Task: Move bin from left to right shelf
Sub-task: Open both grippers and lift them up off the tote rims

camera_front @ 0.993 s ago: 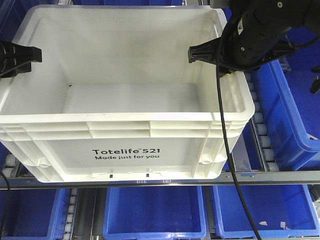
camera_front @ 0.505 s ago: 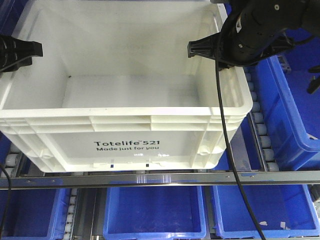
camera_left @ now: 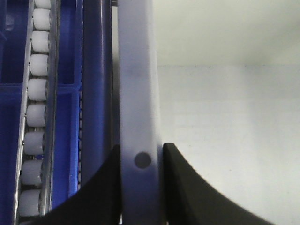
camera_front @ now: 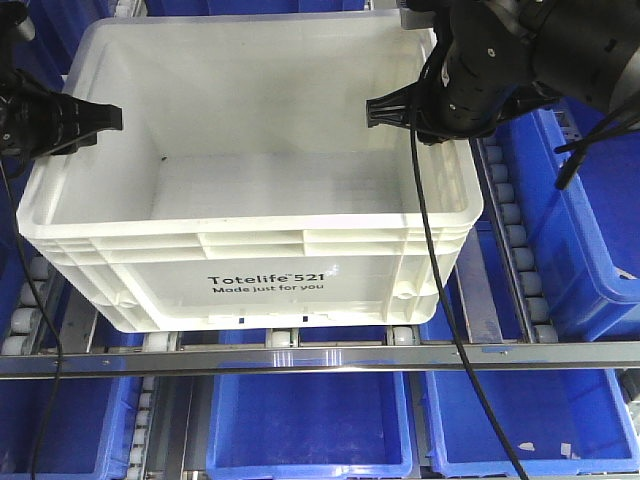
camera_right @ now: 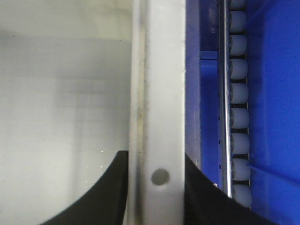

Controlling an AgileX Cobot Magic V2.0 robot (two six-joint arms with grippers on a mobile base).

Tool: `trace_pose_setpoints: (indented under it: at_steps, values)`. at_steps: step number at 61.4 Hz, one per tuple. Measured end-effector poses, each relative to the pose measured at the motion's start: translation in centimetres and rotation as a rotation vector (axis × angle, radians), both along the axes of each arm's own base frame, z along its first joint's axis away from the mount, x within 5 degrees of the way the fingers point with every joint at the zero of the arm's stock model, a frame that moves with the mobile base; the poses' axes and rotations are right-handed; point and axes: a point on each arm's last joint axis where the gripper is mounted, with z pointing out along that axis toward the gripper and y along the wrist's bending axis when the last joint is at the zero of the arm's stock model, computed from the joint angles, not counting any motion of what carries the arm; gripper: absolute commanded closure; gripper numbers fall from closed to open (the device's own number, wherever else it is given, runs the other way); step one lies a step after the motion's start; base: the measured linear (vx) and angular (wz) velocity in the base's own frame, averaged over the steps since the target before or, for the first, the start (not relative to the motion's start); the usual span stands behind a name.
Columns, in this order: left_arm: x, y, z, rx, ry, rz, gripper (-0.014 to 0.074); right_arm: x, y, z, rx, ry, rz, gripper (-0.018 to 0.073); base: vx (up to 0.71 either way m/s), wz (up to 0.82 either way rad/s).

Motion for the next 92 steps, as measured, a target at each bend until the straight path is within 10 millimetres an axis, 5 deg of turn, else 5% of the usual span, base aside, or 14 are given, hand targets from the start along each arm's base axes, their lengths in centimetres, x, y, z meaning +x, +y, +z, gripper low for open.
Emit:
trace_pose_setpoints:
  at_steps: [11,31,49,63,64,72,92]
  values:
    - [0.1,0.0,0.0,0.031,-0.015,-0.029,0.0388,0.4,0.2,-0.5,0.003,0.004,-0.002,0.0391,0.00,0.00]
    - [0.2,0.0,0.4,0.058,-0.031,-0.056,0.0062,0.9,-0.1,-0.4,-0.057,-0.038,0.012,-0.0036,0.00,0.00]
    - [-2.1,0.3,2.9,0.079,-0.068,-0.084,0.0046,-1.1,-0.7,2.0,-0.008,-0.079,0.079,-0.0078,0.00,0.00]
    - [-7.1,0.8,4.6,0.087,-0.110,-0.121,0.0046,-6.2,-3.0,2.4,0.032,-0.135,0.147,-0.0006,0.00,0.00]
    - [-9.3,0.9,4.2,0.076,-0.122,-0.146,0.0046,-8.4,-4.1,2.7,0.030,-0.157,0.182,0.0019,0.00,0.00]
    - [-13.2,1.0,4.1,0.070,-0.166,-0.208,0.0052,-12.3,-6.1,2.9,0.017,-0.184,0.239,0.0042,0.00,0.00]
    - [-20.3,1.5,1.3,0.043,-0.149,-0.254,0.0074,-21.1,-10.6,-0.3,0.022,-0.224,0.296,0.0047,0.00,0.00]
